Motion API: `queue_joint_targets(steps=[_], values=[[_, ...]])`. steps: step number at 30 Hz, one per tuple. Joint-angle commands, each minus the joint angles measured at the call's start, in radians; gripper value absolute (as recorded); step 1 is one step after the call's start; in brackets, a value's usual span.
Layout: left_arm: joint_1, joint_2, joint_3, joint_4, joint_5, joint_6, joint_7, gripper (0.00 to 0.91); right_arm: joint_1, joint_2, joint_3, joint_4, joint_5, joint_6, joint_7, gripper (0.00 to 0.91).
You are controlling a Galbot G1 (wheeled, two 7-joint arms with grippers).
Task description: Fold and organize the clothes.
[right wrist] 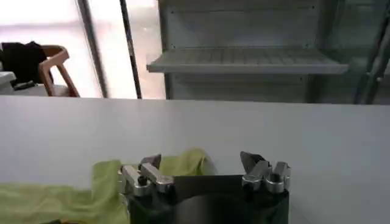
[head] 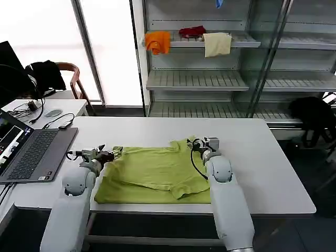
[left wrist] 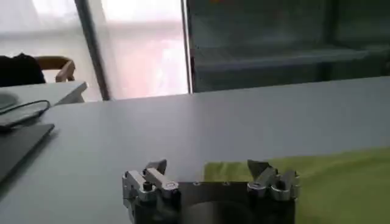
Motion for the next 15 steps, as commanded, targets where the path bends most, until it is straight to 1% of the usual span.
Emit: queue_joint_targets(steps=[1, 2, 3, 4, 5, 9, 15], values=[[-0.043, 0.000, 0.013, 0.086, 0.032, 0.004, 0.012, 0.524, 0.052, 0.049, -0.002, -0.104, -0.033, 0.000, -0.007, 0.161], [-0.043, 0.000, 0.013, 0.086, 0.035, 0.003, 0.014, 0.464, 0.052, 0.049, -0.003, -0.109, -0.036, 0.000, -0.010, 0.101], [-0.042, -0.001, 0.013, 0.085, 0.035, 0.003, 0.014, 0.302, 0.052, 0.049, -0.003, -0.110, -0.037, 0.000, -0.011, 0.040], [-0.040, -0.002, 0.013, 0.084, 0.036, 0.003, 0.016, 0.252, 0.052, 0.049, -0.004, -0.111, -0.037, 0.000, -0.014, 0.000], [-0.036, -0.001, 0.013, 0.076, 0.036, 0.003, 0.019, 0.171, 0.051, 0.049, -0.004, -0.111, -0.041, 0.000, -0.021, 0.000], [-0.025, -0.003, 0.013, 0.049, 0.035, 0.003, 0.025, 0.020, 0.036, 0.049, -0.012, -0.091, -0.041, 0.000, -0.038, 0.000], [-0.004, -0.003, 0.016, 0.001, 0.034, 0.003, 0.037, 0.010, 0.015, 0.049, -0.020, -0.053, -0.040, 0.000, -0.053, 0.000]])
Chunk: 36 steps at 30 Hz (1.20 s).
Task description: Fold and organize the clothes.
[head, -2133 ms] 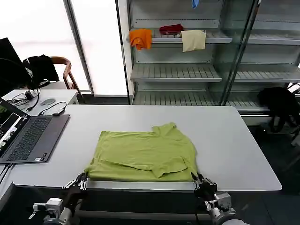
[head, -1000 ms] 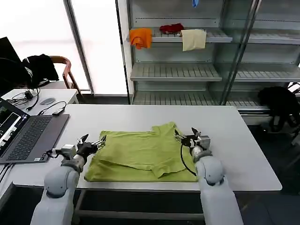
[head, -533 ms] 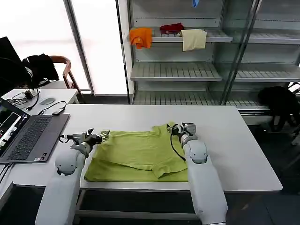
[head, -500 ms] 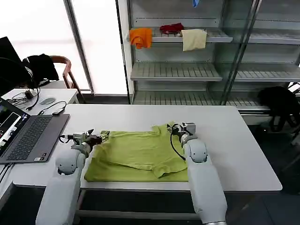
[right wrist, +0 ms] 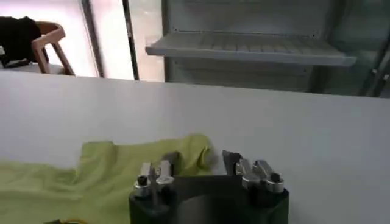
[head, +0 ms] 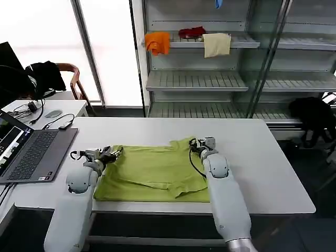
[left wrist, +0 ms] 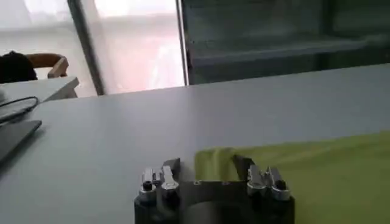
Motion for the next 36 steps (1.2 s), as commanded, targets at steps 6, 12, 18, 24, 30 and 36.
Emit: queue_joint_targets(steps=[6, 12, 18, 24, 30, 36], values=[[0.018, 0.002, 0.005, -0.054, 0.008, 0.005, 0.021, 0.010, -0.025, 0.049, -0.005, 0.044, 0.009, -0.003, -0.019, 0.000], [0.038, 0.006, -0.003, -0.094, -0.017, -0.013, 0.018, 0.010, -0.053, 0.049, -0.012, 0.121, 0.053, 0.000, 0.002, 0.000], [0.060, 0.019, -0.013, -0.168, -0.073, -0.012, -0.002, 0.010, -0.101, 0.041, -0.045, 0.248, 0.092, -0.004, 0.025, 0.000], [0.113, 0.031, -0.025, -0.253, -0.113, -0.004, 0.000, 0.010, -0.176, -0.002, -0.075, 0.398, 0.102, -0.006, 0.034, 0.000], [0.194, 0.046, -0.052, -0.336, -0.154, -0.007, 0.014, 0.010, -0.284, -0.035, -0.081, 0.524, 0.100, -0.007, 0.028, 0.000], [0.289, 0.065, -0.076, -0.378, -0.193, -0.026, 0.037, 0.010, -0.432, -0.026, -0.051, 0.610, 0.096, -0.005, 0.019, 0.000]])
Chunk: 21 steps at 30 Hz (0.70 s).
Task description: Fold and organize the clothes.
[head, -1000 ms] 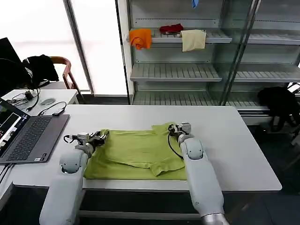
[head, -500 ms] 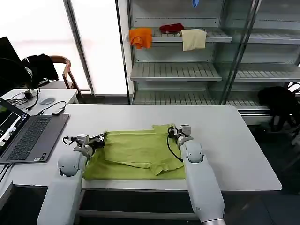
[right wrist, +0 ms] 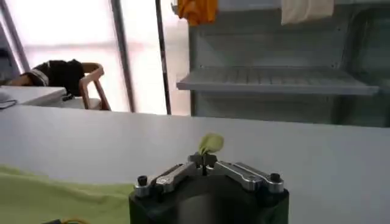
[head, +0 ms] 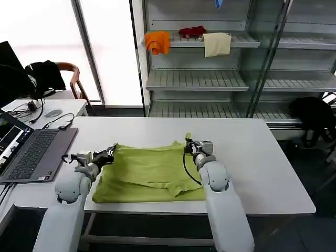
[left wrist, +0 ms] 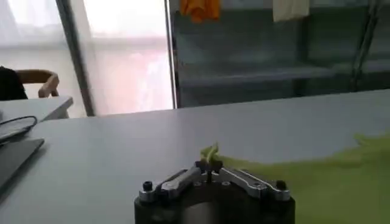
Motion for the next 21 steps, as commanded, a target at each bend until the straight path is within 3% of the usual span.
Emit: queue_joint_targets(steps=[1, 21], values=[[0.140, 0.014, -0.025, -0.106, -0.060, -0.021, 0.018, 0.010, -0.222, -0.027, 0.015, 0.207, 0.007, 0.002, -0.004, 0.000], [0.281, 0.072, -0.079, -0.180, -0.144, -0.096, 0.064, 0.010, -0.344, -0.055, 0.042, 0.333, 0.007, 0.003, -0.017, 0.000]])
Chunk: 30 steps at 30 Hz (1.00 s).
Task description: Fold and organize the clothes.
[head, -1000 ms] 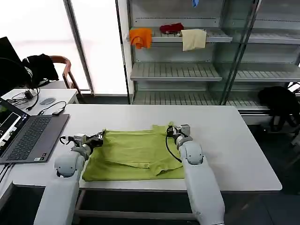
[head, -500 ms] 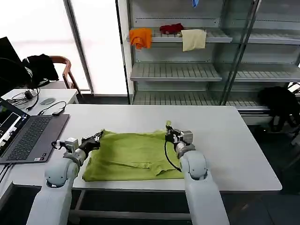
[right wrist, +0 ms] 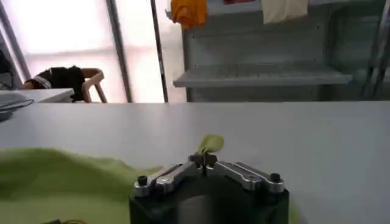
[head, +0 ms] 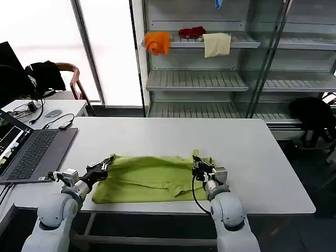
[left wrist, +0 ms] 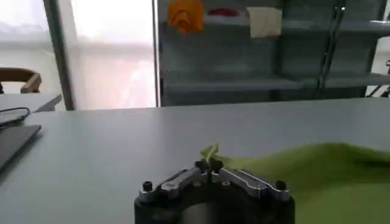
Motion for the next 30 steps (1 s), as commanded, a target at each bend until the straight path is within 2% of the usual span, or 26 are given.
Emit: queue_joint_targets(steps=[1, 12, 13, 14, 15, 16, 30], values=[[0.069, 0.013, -0.010, -0.032, -0.022, -0.032, 0.016, 0.010, -0.071, -0.026, 0.005, 0.074, 0.001, 0.001, -0.014, 0.000], [0.099, 0.005, -0.002, -0.038, 0.000, -0.051, 0.021, 0.010, -0.096, -0.026, 0.008, 0.076, -0.030, 0.002, -0.016, 0.000], [0.101, 0.002, -0.002, -0.040, 0.005, -0.051, 0.020, 0.030, -0.099, -0.027, 0.008, 0.077, -0.031, 0.001, -0.010, 0.907], [0.104, 0.000, -0.002, -0.040, 0.015, -0.057, 0.020, 0.161, -0.100, -0.028, 0.006, 0.077, -0.033, 0.001, -0.004, 0.907], [0.106, -0.002, 0.000, -0.039, 0.027, -0.062, 0.019, 0.383, -0.103, -0.028, 0.006, 0.076, -0.045, 0.002, -0.008, 0.907], [0.107, -0.004, 0.001, -0.036, 0.038, -0.066, 0.015, 0.907, -0.106, -0.027, 0.004, 0.075, -0.067, 0.002, -0.007, 0.907], [0.107, -0.024, -0.009, -0.041, 0.074, -0.069, -0.017, 0.907, -0.142, -0.028, 0.027, 0.059, -0.305, 0.075, 0.011, 0.907]])
